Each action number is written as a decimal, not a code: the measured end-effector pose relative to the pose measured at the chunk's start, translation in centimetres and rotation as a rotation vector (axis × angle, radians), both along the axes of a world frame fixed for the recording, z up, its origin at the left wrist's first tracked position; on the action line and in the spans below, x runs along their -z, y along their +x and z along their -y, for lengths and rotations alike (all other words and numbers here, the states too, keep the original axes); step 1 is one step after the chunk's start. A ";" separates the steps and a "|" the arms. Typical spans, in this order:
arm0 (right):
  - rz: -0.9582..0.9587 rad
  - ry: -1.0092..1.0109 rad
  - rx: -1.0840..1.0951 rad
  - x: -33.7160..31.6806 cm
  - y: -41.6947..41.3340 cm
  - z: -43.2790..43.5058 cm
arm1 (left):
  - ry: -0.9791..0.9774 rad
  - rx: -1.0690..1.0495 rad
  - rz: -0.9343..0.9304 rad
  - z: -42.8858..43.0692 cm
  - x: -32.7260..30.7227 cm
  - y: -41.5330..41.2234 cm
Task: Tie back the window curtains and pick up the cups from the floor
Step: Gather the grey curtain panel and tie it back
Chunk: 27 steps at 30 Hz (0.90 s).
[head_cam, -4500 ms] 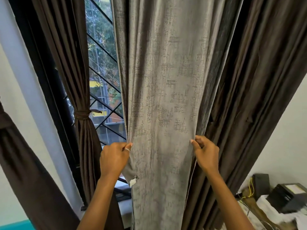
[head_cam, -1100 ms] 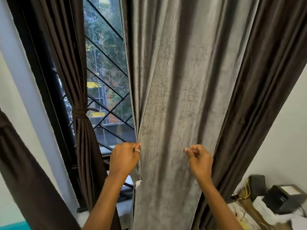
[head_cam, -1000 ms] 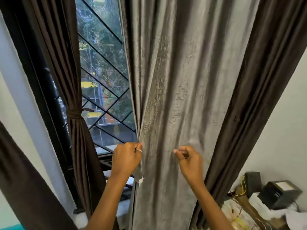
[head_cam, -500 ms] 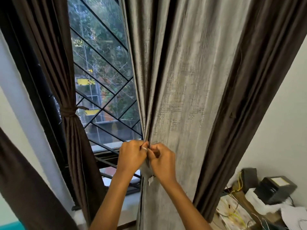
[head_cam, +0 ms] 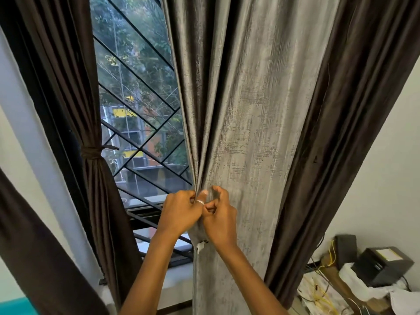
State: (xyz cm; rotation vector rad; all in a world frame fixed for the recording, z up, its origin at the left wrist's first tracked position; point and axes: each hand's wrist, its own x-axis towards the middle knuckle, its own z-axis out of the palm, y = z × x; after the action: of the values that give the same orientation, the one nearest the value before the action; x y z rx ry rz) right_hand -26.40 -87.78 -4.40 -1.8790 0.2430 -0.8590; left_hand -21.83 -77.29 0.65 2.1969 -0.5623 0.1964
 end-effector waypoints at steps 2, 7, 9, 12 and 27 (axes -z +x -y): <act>0.019 -0.017 0.004 0.3 0.0 0.0 | 0.037 -0.044 0.009 0.3 -0.2 -0.3; 0.082 -0.016 -0.010 0.4 -0.1 -0.2 | 0.139 -0.205 0.049 1.8 -0.6 -1.5; 0.079 -0.006 -0.021 0.4 -0.2 0.0 | 0.164 -0.250 0.061 2.3 -0.7 -2.0; 0.074 -0.016 -0.036 0.5 -0.6 0.3 | 0.155 -0.272 0.069 2.6 -0.8 -2.6; -0.114 0.167 0.268 -0.8 -1.1 15.9 | 0.171 -0.244 0.104 0.6 -0.1 -2.0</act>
State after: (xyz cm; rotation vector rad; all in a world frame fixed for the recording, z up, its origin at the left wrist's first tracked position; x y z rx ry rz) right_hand -27.47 -103.71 -3.64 -1.7644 0.6297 -0.8811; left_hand -23.82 -77.94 0.78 2.4309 -0.3775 0.4070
